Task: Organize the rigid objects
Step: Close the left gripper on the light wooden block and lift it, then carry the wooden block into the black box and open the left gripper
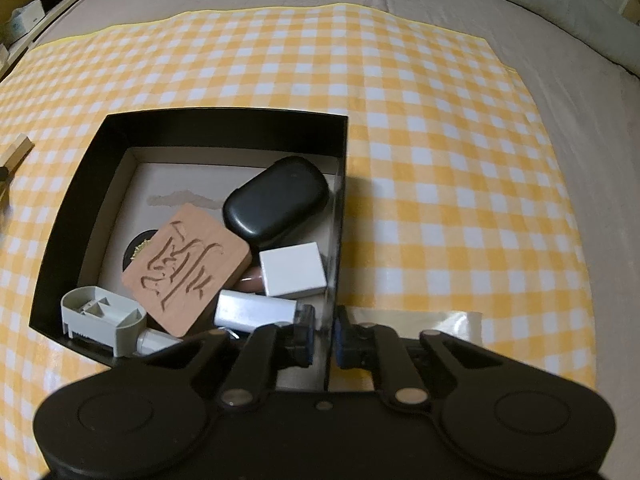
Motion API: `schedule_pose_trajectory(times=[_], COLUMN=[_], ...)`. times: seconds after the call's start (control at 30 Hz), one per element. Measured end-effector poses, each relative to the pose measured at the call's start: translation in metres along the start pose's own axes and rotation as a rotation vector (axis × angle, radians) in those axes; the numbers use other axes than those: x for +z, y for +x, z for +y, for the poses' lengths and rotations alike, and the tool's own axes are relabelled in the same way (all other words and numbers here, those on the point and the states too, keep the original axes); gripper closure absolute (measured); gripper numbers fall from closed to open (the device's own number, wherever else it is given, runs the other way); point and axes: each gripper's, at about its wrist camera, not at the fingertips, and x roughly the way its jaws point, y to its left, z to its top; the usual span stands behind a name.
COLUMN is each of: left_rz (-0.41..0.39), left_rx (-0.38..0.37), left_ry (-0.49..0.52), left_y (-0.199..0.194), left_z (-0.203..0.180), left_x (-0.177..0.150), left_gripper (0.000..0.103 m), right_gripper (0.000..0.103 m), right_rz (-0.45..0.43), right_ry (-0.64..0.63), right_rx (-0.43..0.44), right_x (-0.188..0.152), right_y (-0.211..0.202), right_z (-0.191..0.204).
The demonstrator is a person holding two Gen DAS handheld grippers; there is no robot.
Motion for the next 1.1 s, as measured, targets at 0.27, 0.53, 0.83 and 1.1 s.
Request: schedule_pose_trajectory(times=[0.27, 0.53, 0.83, 1.1], left_rz=[-0.065, -0.196, -0.222, -0.147], left_rx=[-0.072, -0.214, -0.366, -0.373], left_ry=[0.05, 0.054, 0.257, 0.382], left_y=[-0.008, -0.047, -0.058, -0.022], left_z=[-0.036, -0.077, -0.178, -0.238], left_x=[0.011, 0.024, 0.033, 0.037], left_gripper=[0.069, 0.069, 0.069, 0.069], right_gripper=[0.099, 0.099, 0.099, 0.099], right_rz=[0.004, 0.004, 0.002, 0.001], right_ry=[0.034, 0.034, 0.025, 0.024], right_rx=[0.011, 0.011, 0.009, 0.013], right_x=[0.003, 0.001, 0.004, 0.003], right_y=[0.001, 0.001, 0.0, 0.0], right_z=[-0.009, -0.007, -0.009, -0.01])
